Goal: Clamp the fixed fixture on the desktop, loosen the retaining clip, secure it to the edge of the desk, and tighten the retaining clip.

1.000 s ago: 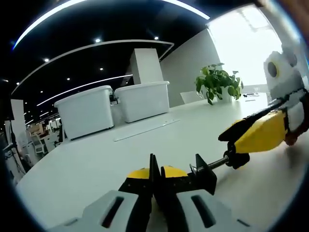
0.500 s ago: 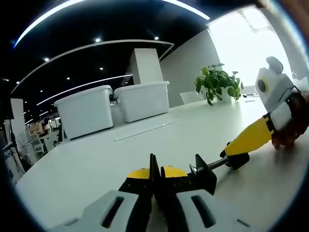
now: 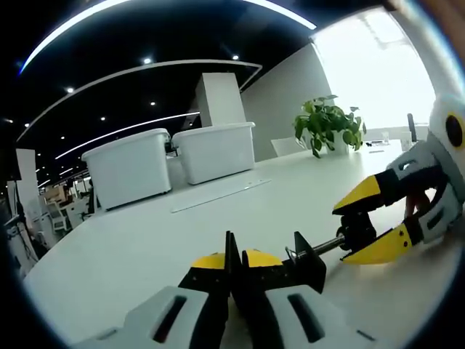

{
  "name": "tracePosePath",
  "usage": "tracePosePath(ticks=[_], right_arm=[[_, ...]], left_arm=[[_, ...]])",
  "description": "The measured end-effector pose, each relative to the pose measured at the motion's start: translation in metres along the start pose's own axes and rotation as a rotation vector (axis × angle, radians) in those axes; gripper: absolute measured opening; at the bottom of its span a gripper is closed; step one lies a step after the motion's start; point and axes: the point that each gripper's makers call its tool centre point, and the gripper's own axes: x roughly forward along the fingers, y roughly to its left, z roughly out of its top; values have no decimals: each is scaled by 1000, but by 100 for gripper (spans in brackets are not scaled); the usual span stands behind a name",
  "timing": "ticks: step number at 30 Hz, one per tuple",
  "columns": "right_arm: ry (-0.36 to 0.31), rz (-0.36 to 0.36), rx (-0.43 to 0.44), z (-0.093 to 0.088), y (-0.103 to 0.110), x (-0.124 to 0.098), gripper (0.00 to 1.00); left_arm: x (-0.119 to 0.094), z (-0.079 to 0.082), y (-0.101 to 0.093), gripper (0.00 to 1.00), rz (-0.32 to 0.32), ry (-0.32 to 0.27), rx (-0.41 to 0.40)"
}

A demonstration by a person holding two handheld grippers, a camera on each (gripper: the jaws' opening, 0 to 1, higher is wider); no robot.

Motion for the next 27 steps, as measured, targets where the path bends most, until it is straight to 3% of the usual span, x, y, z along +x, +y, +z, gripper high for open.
tracePosePath(ticks=[2, 5, 9, 11, 13, 16, 17, 18, 20, 21, 25, 27], right_arm=[[-2, -12, -37, 1, 0, -2, 21], [-18, -35, -161, 5, -1, -4, 21], [1, -5, -120, 3, -2, -3, 23], [23, 27, 21, 4, -3, -4, 23], [25, 31, 247, 9, -9, -7, 20], [21, 55, 589, 13, -16, -9, 35], [17, 65, 740, 12, -19, -8, 42], [26, 75, 814, 10, -18, -8, 45], [59, 83, 971, -4, -18, -7, 41], [80, 88, 1037, -23, -28, 9, 39], [112, 89, 1343, -41, -24, 15, 29], [125, 105, 1440, -43, -21, 16, 24]], left_arm=[[0, 0, 0, 7, 1, 0, 2], [0, 0, 0, 7, 1, 1, 1], [0, 0, 0, 7, 3, 1, 1], [0, 0, 0, 7, 2, 1, -1], [0, 0, 0, 7, 2, 1, 2], [0, 0, -1, 7, 0, 1, -2], [0, 0, 0, 7, 0, 1, -2], [0, 0, 0, 7, 0, 1, -4], [0, 0, 0, 7, 0, 1, -5], [0, 0, 0, 7, 0, 2, -5], [0, 1, 0, 7, -1, 2, -5], [0, 1, 0, 7, -1, 2, -5]])
